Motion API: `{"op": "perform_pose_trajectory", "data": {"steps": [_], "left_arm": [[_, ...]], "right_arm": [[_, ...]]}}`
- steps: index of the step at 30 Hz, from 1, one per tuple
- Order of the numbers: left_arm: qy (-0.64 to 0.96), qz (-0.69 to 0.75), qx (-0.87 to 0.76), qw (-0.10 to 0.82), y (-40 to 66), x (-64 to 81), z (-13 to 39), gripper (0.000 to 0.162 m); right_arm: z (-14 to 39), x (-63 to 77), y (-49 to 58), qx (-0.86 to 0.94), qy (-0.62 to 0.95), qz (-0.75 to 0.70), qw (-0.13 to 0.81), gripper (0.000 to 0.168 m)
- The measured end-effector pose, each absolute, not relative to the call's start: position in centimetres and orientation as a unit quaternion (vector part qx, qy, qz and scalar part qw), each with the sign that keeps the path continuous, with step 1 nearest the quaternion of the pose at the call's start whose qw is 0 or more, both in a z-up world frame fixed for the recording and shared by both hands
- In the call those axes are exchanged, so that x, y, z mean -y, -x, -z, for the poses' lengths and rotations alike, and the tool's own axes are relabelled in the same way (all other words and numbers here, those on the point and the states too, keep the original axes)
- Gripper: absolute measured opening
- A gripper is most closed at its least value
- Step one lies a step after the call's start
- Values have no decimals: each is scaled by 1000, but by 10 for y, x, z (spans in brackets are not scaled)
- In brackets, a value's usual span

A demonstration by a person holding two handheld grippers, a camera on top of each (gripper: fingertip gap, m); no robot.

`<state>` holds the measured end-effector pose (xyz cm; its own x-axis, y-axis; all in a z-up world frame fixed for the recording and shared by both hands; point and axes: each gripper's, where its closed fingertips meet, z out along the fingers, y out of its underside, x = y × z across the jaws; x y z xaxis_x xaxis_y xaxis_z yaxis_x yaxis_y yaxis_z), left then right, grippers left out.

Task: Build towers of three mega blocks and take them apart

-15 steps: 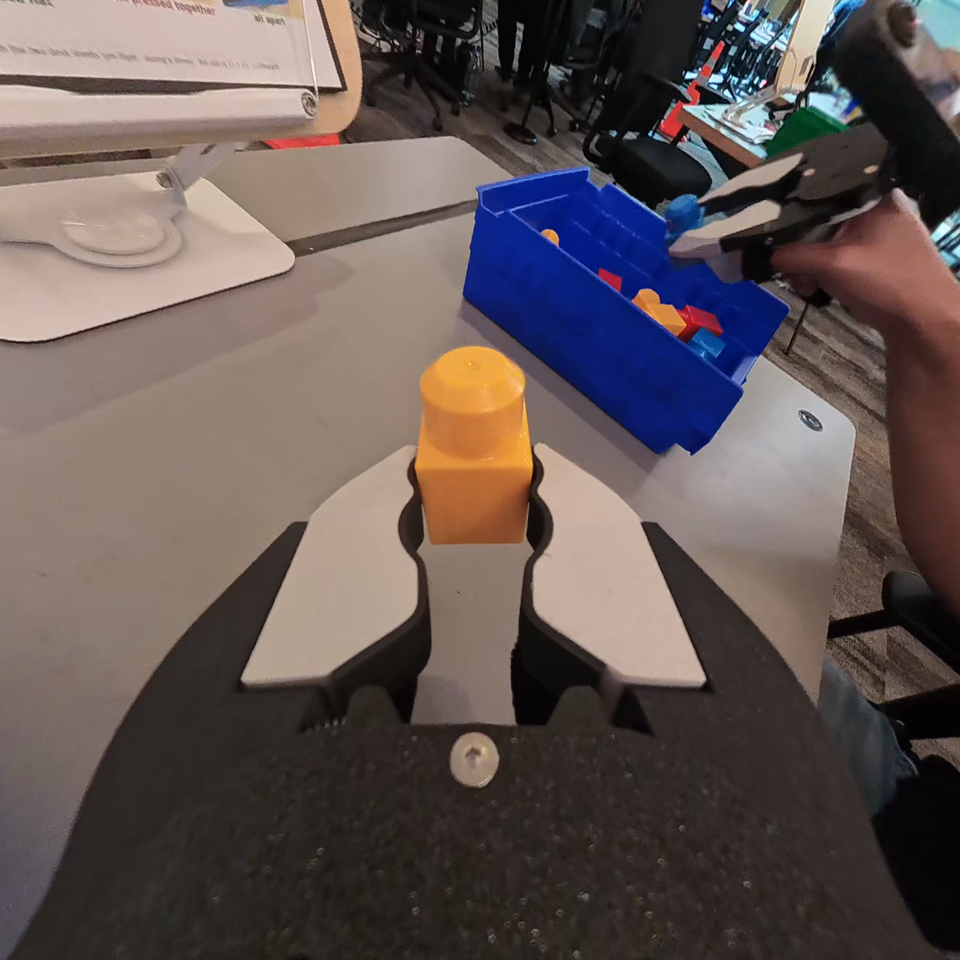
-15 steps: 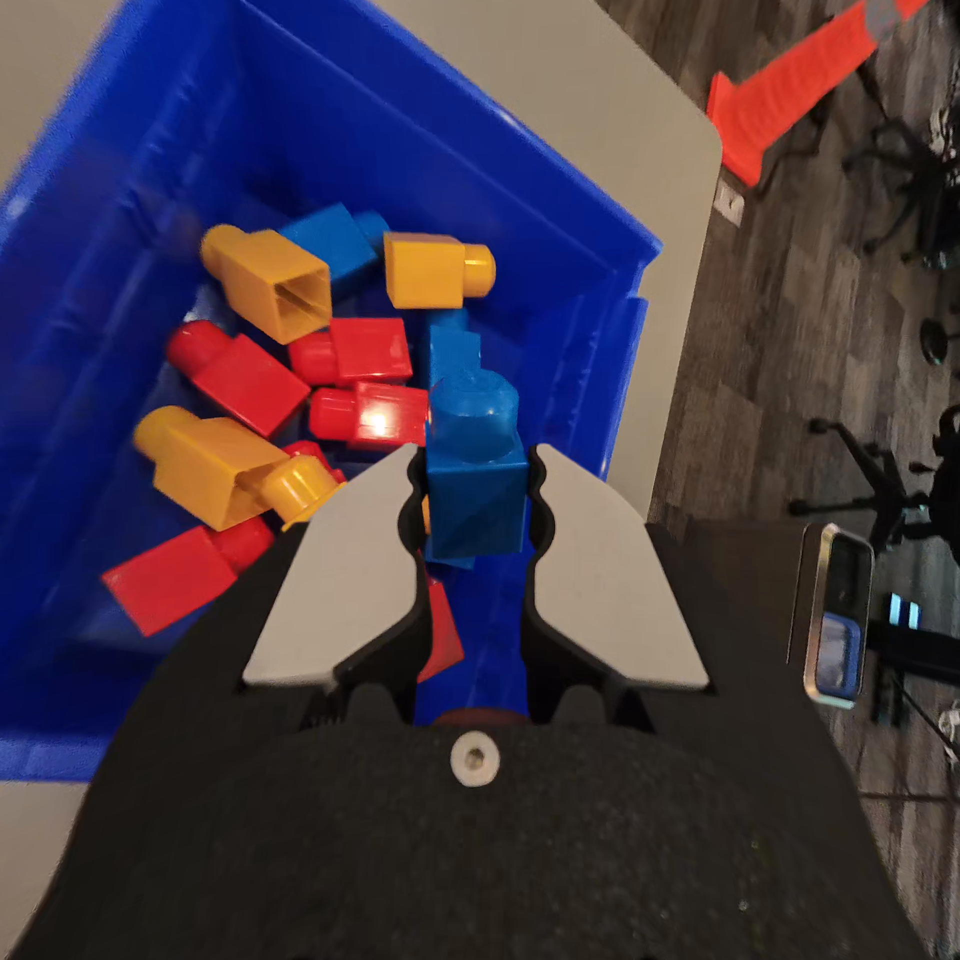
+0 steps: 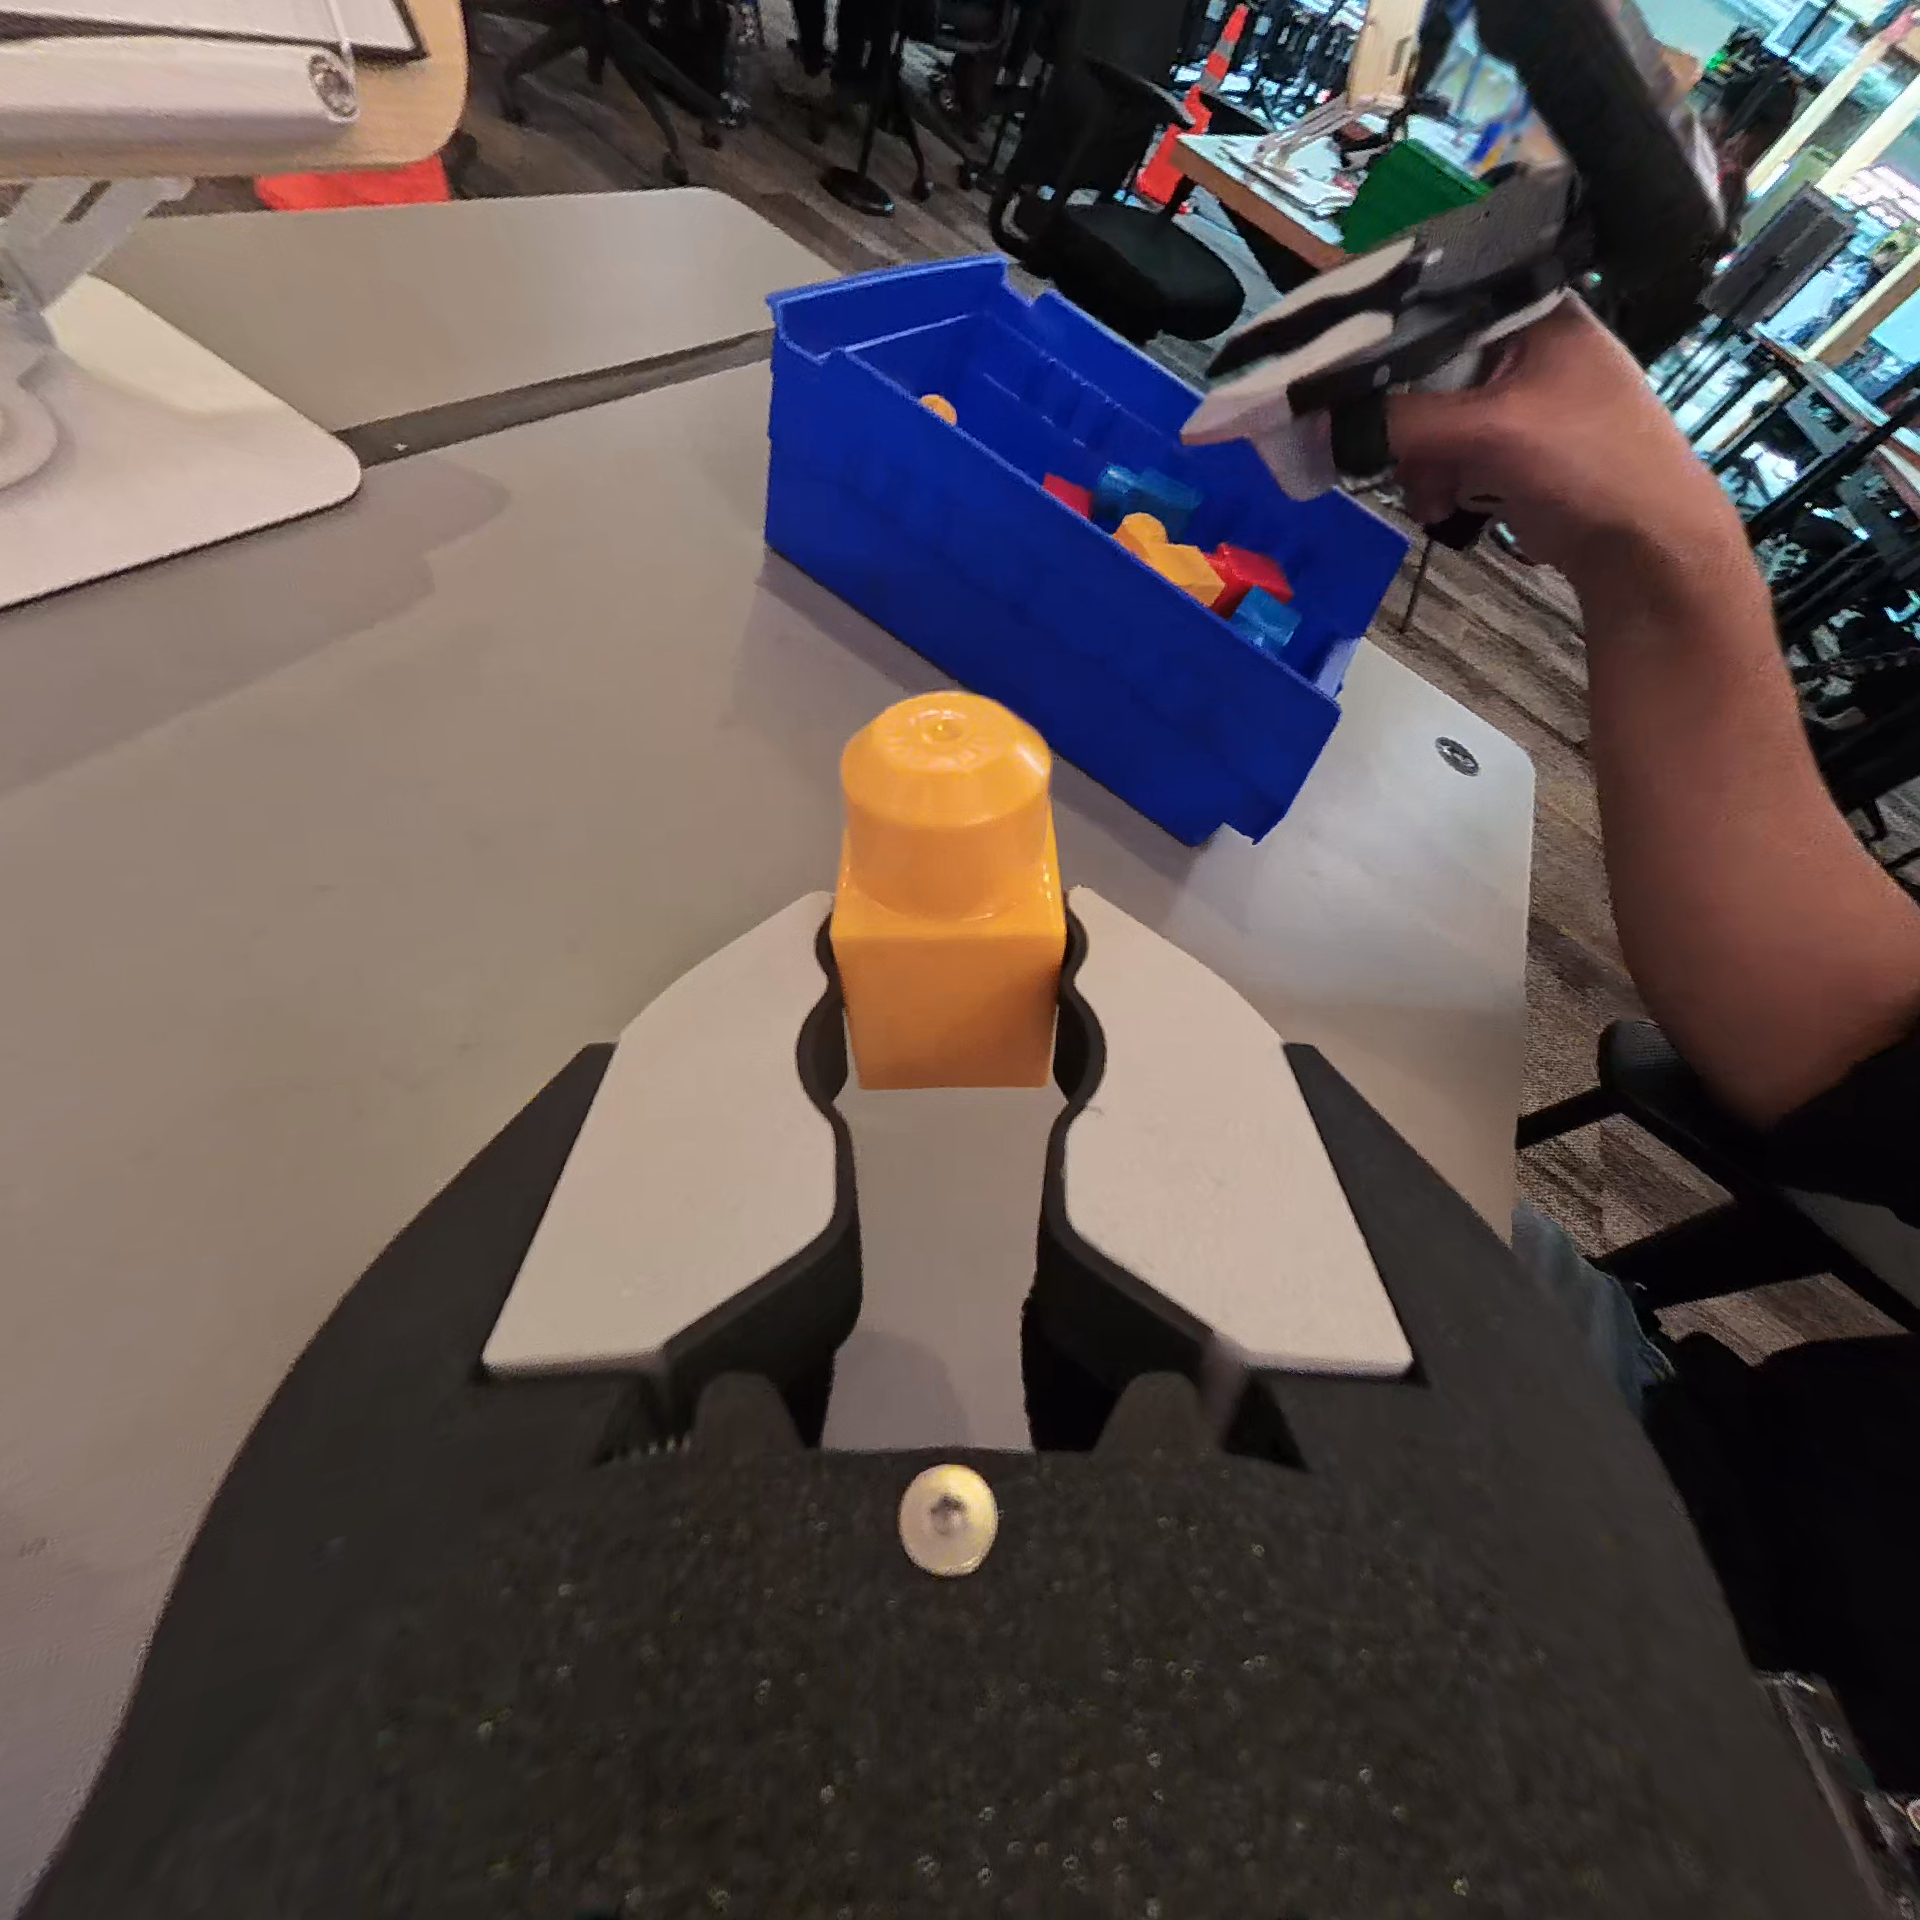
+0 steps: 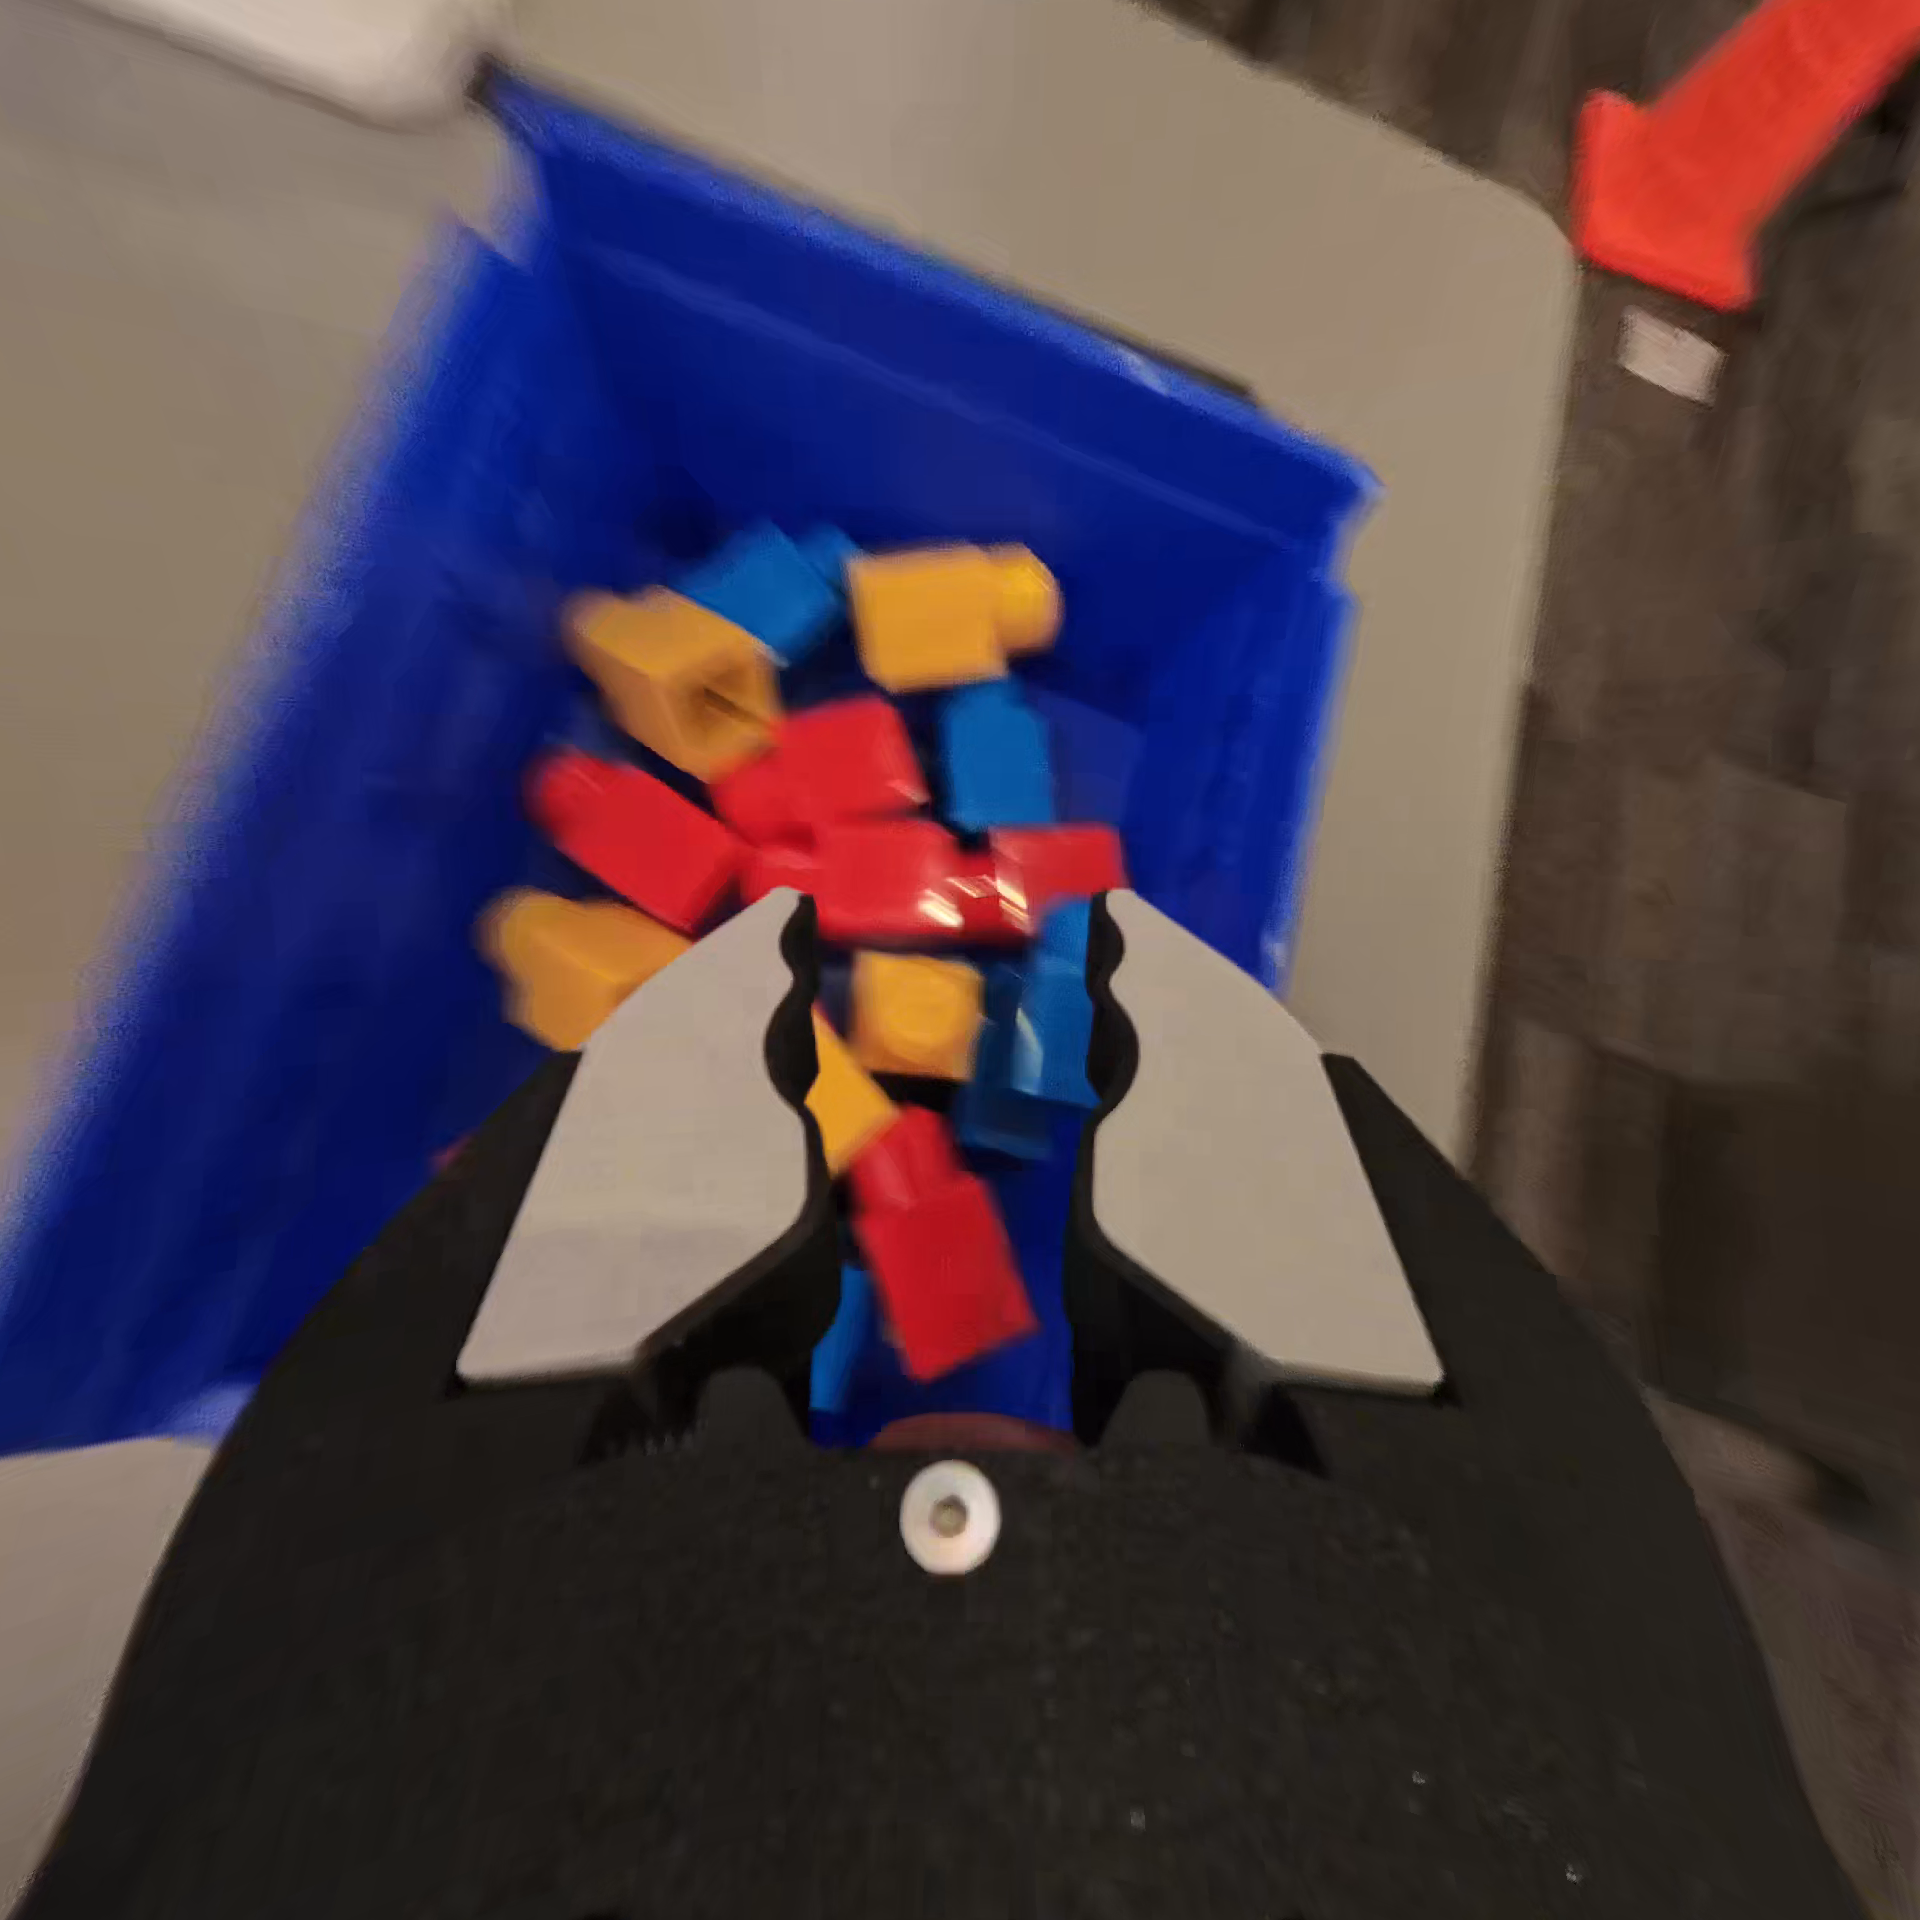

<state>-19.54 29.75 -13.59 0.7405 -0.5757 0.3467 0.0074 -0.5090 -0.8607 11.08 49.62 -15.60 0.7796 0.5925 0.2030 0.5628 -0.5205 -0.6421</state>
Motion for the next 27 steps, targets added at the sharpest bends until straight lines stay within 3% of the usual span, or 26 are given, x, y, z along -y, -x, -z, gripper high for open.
{"op": "perform_pose_trajectory", "data": {"steps": [4,6,8,11,14,21,24,25,26,27], "left_arm": [[788,324,-223,474,186,-289,125,36],[772,326,-253,483,181,-283,119,36],[753,318,-291,498,175,-276,113,36],[731,282,-346,517,171,-267,109,36],[715,231,-391,532,169,-261,108,36],[692,187,-451,532,153,-253,117,36],[697,171,-462,521,150,-254,124,36],[696,168,-467,519,148,-254,126,36],[696,160,-473,516,146,-254,129,36],[697,149,-476,515,145,-255,131,36]], "right_arm": [[86,-442,-15,320,776,-369,400,47],[56,-400,32,312,701,-540,346,50],[54,-356,73,314,660,-641,235,74],[76,-303,121,327,637,-691,96,90],[98,-269,151,316,625,-714,10,94],[109,-233,178,298,590,-747,-71,97],[111,-235,179,289,591,-750,-70,93],[111,-235,178,287,588,-753,-72,88],[110,-236,177,285,582,-758,-72,69],[110,-238,177,283,578,-762,-68,68]]}}
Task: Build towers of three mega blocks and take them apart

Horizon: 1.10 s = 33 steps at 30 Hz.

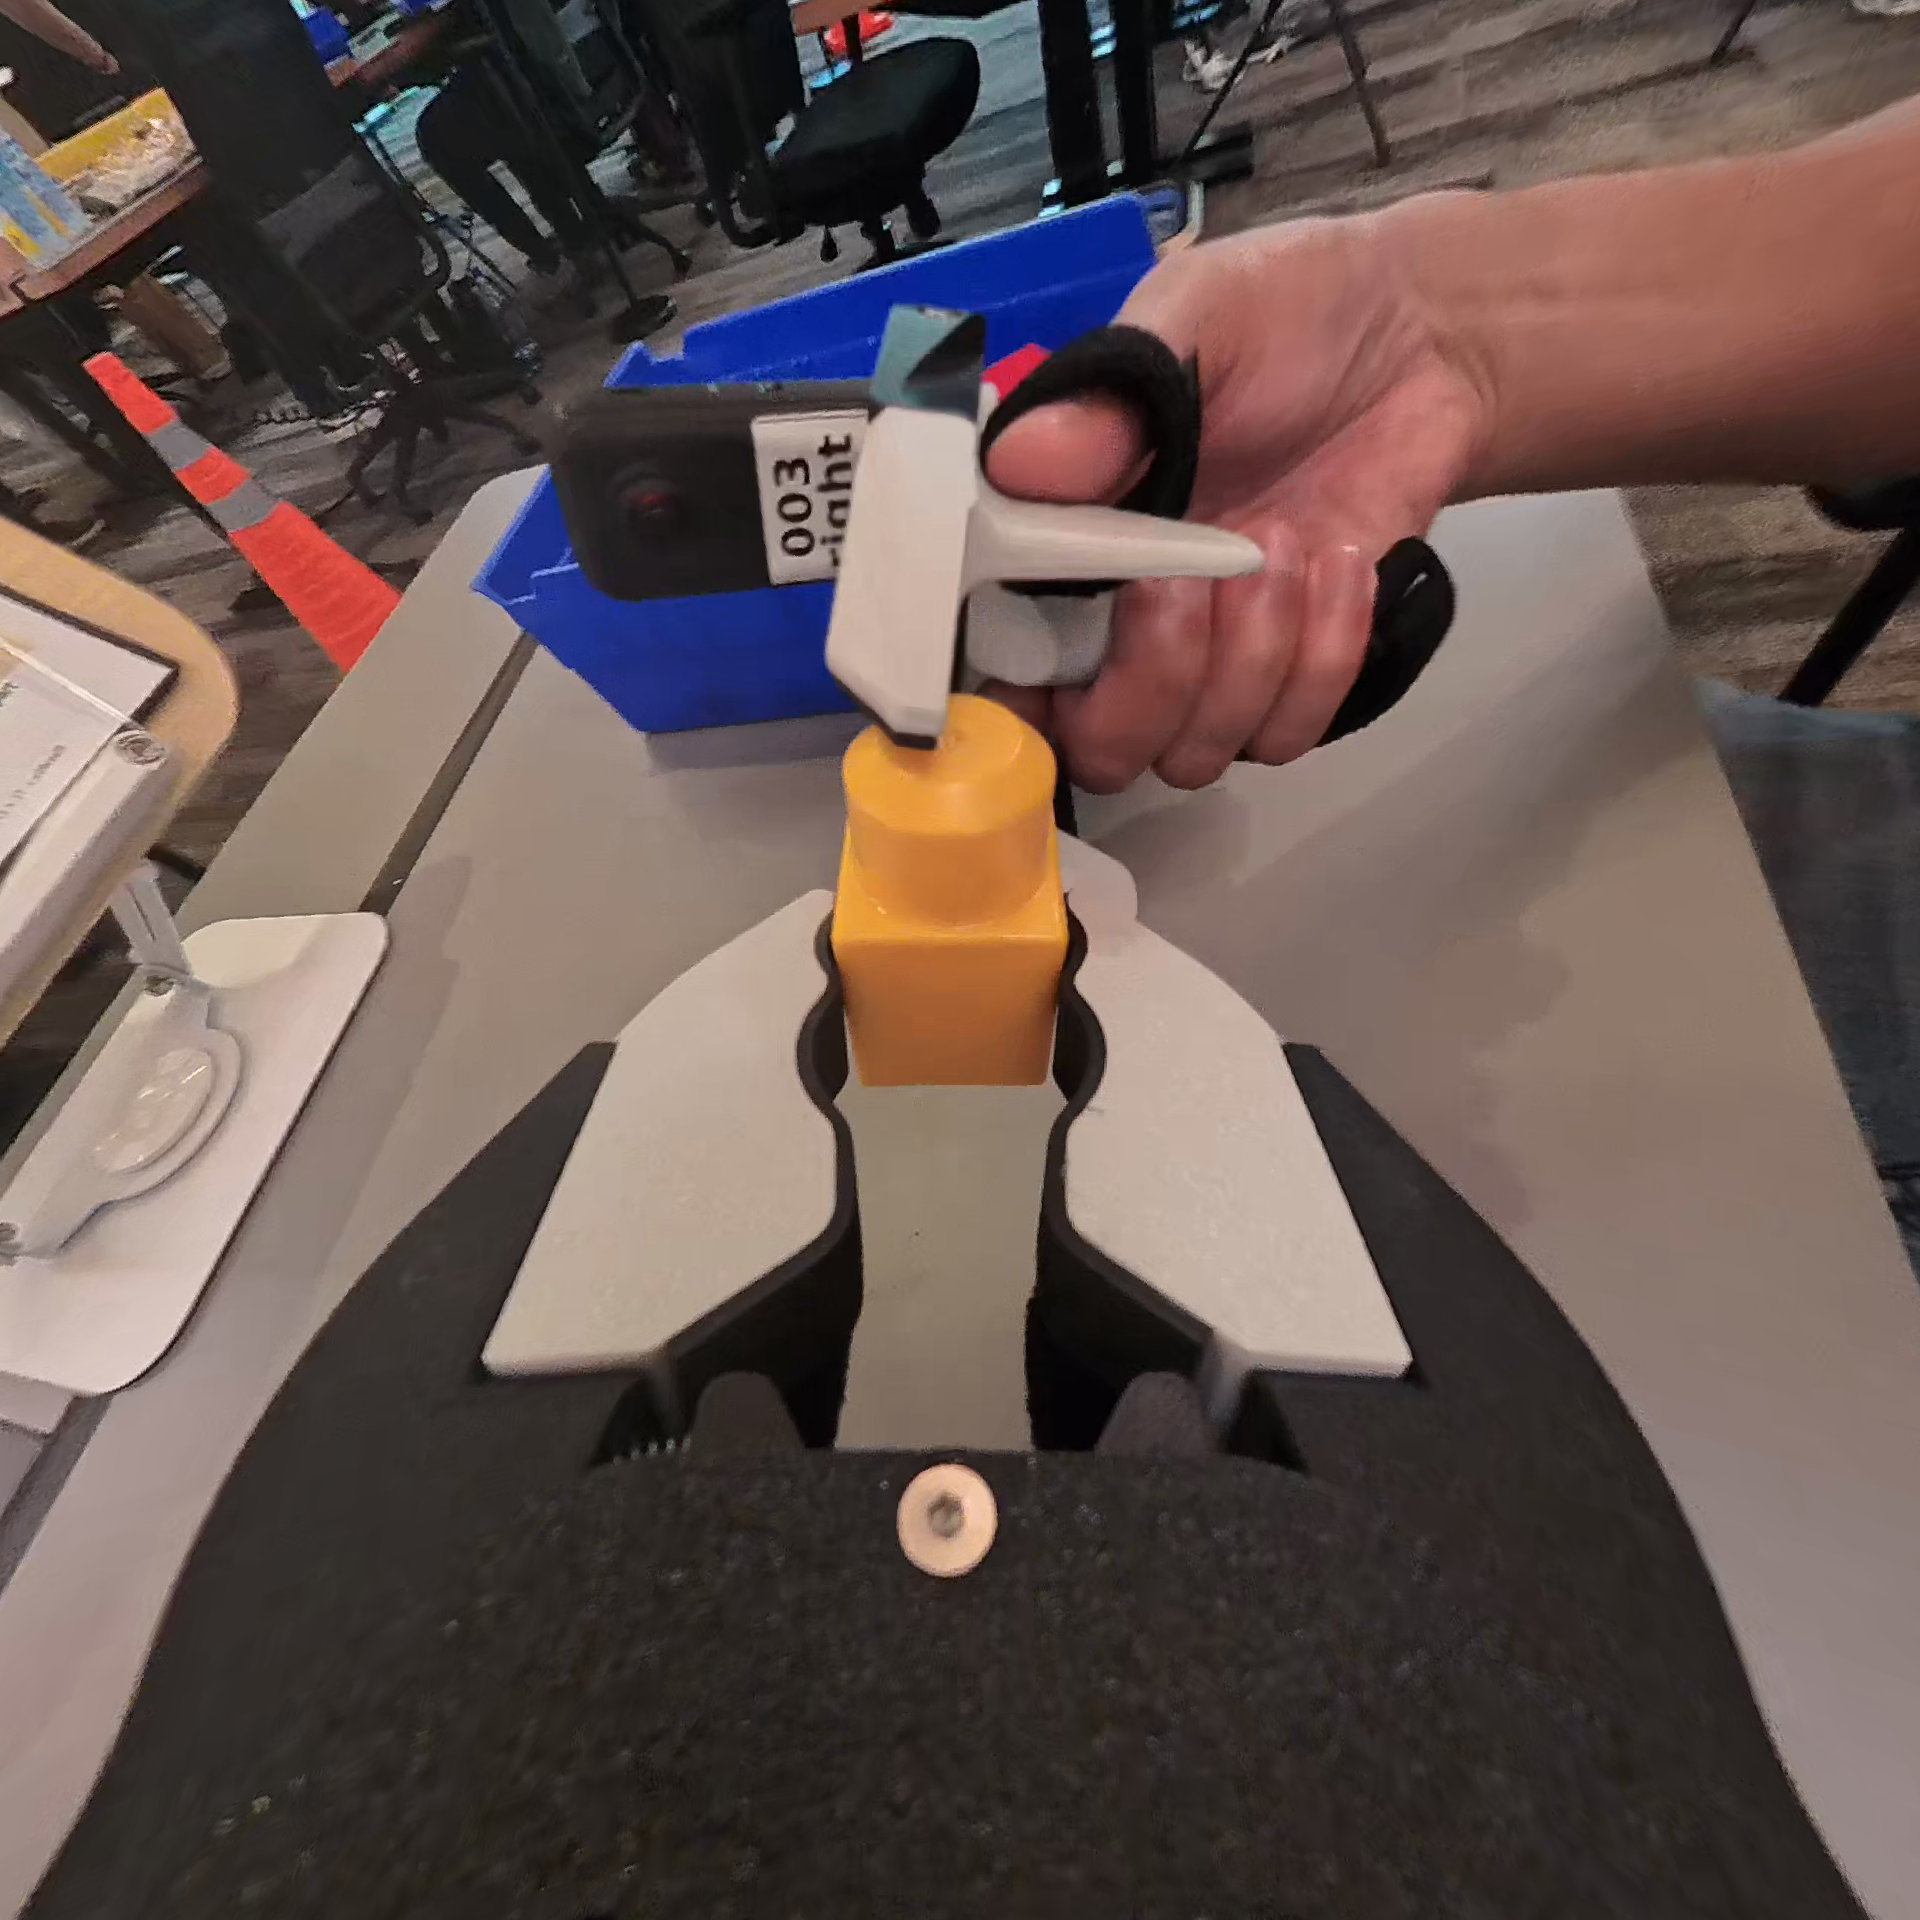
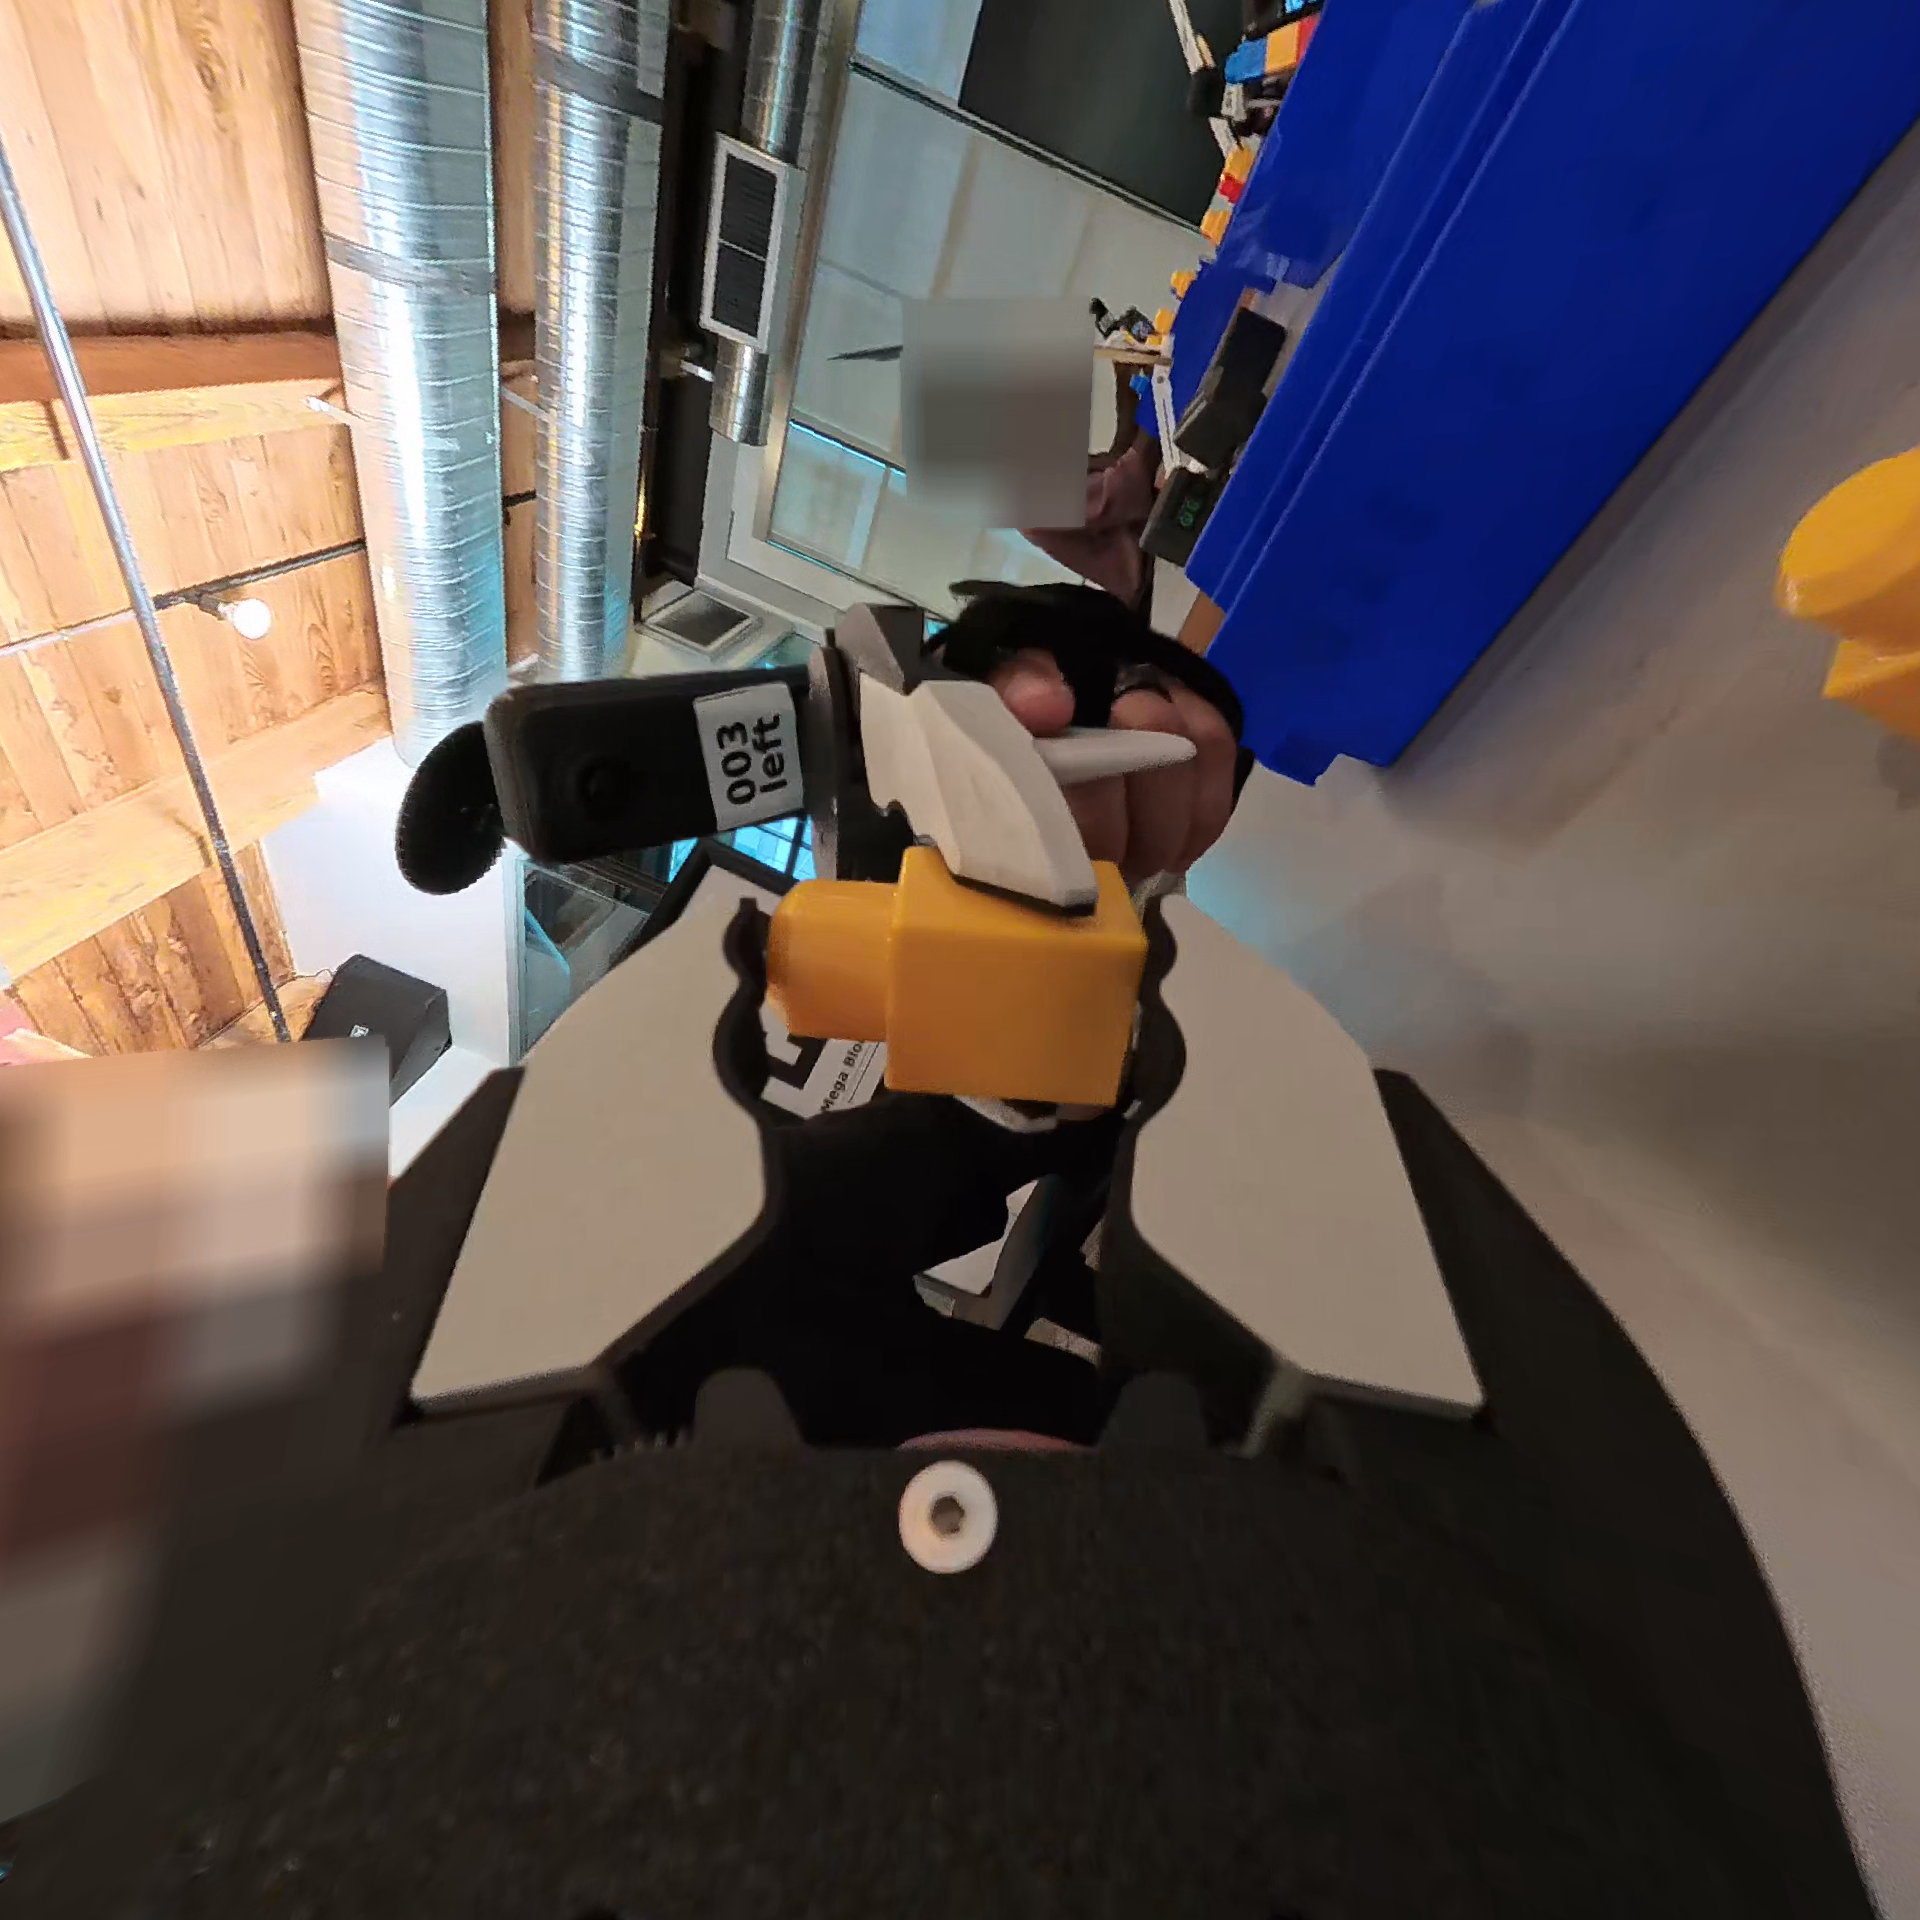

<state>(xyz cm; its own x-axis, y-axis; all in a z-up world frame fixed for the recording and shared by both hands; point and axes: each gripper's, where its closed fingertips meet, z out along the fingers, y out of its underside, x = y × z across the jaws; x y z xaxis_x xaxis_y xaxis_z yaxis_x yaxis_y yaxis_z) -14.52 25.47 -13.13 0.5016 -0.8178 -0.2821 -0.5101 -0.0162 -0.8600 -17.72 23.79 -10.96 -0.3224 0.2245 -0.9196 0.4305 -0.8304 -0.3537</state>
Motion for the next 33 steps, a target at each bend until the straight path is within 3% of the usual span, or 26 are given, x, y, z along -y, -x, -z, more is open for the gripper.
{"op": "perform_pose_trajectory", "data": {"steps": [10,12,14,19,22,25,29,33], "left_arm": [[725,151,-441,506,143,-262,132,37],[725,171,-435,506,142,-260,129,47],[727,191,-420,509,145,-259,124,58],[721,264,-366,526,158,-258,100,60],[732,261,-349,524,170,-263,102,58],[747,248,-354,505,172,-265,114,54],[761,229,-379,475,164,-264,130,54],[761,223,-388,469,158,-263,135,51]], "right_arm": [[109,-247,173,-261,-574,772,81,68],[106,-252,169,-258,-579,770,72,68],[95,-262,161,-260,-580,771,51,68],[39,-304,109,-300,-586,746,-104,68],[32,-362,60,-311,-649,638,-273,68],[73,-444,-9,-286,-764,408,-410,68],[134,-488,-64,-305,-839,202,-403,68],[181,-492,-88,-322,-885,102,-320,69]]}}
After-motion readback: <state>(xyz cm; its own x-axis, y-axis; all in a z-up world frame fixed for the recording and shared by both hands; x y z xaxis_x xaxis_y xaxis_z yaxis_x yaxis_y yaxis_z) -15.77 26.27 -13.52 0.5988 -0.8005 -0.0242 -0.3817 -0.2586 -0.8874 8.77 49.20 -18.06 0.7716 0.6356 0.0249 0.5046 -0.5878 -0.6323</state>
